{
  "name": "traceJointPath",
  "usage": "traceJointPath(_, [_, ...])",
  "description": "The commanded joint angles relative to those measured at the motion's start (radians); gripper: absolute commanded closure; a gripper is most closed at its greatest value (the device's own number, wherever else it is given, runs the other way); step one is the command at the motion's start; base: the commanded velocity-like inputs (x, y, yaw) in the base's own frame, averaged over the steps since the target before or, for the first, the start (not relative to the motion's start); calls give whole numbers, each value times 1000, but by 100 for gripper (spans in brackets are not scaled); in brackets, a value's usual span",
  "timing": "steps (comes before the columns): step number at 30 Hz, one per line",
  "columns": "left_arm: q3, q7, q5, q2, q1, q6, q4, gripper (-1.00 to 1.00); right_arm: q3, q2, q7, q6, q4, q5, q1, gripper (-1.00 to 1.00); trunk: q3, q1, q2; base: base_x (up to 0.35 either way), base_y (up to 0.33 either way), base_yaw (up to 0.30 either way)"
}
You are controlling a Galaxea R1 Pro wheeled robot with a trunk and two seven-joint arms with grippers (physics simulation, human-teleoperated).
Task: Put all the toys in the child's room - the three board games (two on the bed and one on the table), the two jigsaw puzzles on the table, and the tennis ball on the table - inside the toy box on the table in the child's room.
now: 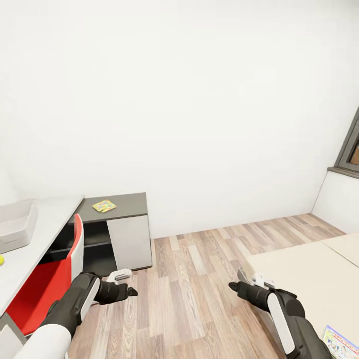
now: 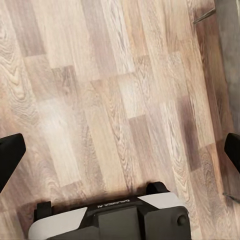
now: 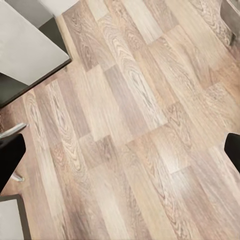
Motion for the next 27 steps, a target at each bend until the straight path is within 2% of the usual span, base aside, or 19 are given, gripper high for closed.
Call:
traceJointPath(1, [2, -3, 0, -1, -1, 6, -1, -100, -4, 1, 3, 6, -1, 0, -1, -100, -2, 1, -2, 0, 0, 0])
traceJointPath(8, [4, -3, 0, -1, -1, 9, -1, -100, -10, 5, 2, 8, -1, -1, -1, -100, -2, 1, -2, 0, 0, -97])
traceJointPath(27, [5, -5, 0, -4, -1, 3, -2, -100, -28, 0, 3, 11, -2, -4, -1, -100, 0, 1, -2, 0, 0, -275])
